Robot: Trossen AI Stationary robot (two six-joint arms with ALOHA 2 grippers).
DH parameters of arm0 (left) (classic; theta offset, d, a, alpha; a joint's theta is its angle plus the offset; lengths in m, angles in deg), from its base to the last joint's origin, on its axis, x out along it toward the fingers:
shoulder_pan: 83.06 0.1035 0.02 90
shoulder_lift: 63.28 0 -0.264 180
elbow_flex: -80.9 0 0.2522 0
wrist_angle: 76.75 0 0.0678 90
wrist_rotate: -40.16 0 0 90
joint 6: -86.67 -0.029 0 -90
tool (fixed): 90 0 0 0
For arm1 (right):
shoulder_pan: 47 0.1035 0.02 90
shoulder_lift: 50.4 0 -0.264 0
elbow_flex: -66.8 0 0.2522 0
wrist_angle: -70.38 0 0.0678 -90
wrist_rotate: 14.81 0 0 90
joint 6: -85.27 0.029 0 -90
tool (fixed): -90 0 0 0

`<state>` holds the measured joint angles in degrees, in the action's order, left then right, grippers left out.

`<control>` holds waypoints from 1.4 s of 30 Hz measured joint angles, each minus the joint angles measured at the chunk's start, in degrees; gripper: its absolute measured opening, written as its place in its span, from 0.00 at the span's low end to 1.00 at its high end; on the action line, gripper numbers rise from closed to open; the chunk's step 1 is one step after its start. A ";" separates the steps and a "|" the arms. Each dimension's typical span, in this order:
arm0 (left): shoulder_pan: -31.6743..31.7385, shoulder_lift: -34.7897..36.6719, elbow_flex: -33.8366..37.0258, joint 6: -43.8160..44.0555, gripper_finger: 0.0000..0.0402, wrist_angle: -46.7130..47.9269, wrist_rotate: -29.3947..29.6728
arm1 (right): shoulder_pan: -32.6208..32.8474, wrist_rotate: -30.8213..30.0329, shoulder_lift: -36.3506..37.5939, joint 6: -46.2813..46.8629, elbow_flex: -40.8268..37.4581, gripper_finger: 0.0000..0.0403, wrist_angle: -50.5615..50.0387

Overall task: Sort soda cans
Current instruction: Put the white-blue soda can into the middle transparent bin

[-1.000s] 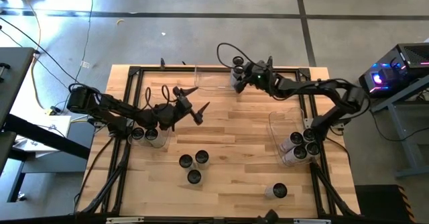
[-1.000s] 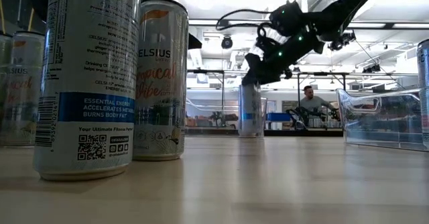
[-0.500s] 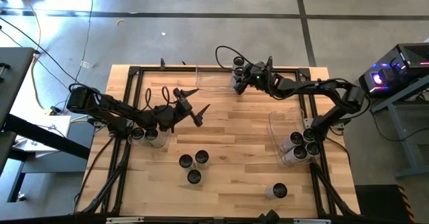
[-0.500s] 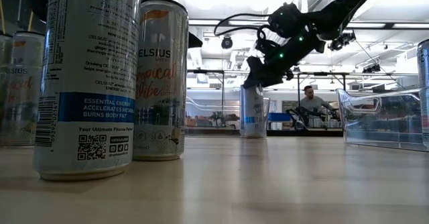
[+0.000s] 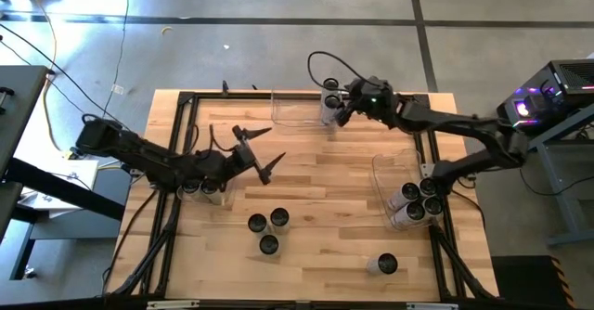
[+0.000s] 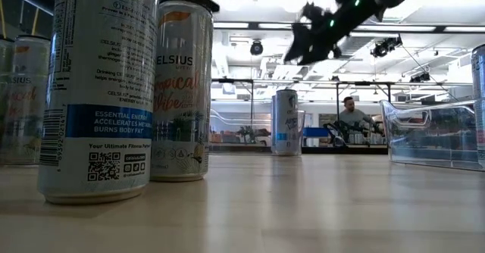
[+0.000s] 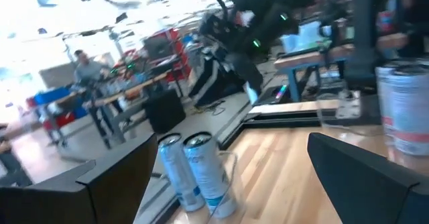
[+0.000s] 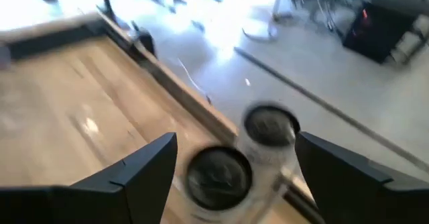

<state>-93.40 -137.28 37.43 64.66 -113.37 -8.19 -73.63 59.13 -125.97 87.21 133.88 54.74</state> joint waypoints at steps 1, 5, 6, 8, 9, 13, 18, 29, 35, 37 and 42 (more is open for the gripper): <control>-1.06 0.85 0.00 -0.98 0.95 0.95 0.00 | 1.01 0.02 1.27 -0.06 -0.01 0.74 -0.02; -5.73 4.00 0.00 -4.19 0.95 4.70 -0.01 | 7.73 0.06 5.18 -0.69 -0.83 0.74 0.61; -6.95 4.62 0.00 -4.88 0.95 5.13 0.05 | 9.92 0.30 5.65 -0.68 -1.34 0.74 1.21; -9.93 6.00 0.00 -6.45 0.95 5.93 1.36 | 14.39 2.92 5.63 -0.64 -2.70 0.74 2.67; -11.56 6.71 0.00 -7.51 0.95 6.21 2.67 | 16.39 4.95 5.37 -0.42 -3.70 0.74 3.52; -18.85 9.94 -0.16 -11.39 0.95 7.82 10.62 | 24.53 12.39 2.61 2.49 -9.05 0.74 15.80; -26.59 13.25 -5.26 -5.33 0.95 24.53 14.11 | 34.00 15.22 -3.44 1.51 -13.28 0.74 35.29; -30.61 10.26 -26.51 25.82 0.95 72.82 -3.63 | 41.60 12.40 -13.30 -0.44 -9.01 0.74 39.84; -27.74 6.01 -34.39 43.18 0.95 93.92 -12.45 | 43.81 7.13 -10.09 -0.91 -5.66 0.74 29.42; -27.80 4.37 -34.90 42.79 0.95 94.46 -16.64 | 44.64 3.95 -7.86 -0.93 -4.58 0.74 22.61; -29.32 -0.52 -35.04 34.20 0.95 93.73 -22.04 | 47.48 -3.94 -3.32 0.68 -1.93 0.74 10.17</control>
<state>-122.72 -137.80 2.39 98.86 -19.64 -30.22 -26.15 55.19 -129.29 87.89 131.94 64.91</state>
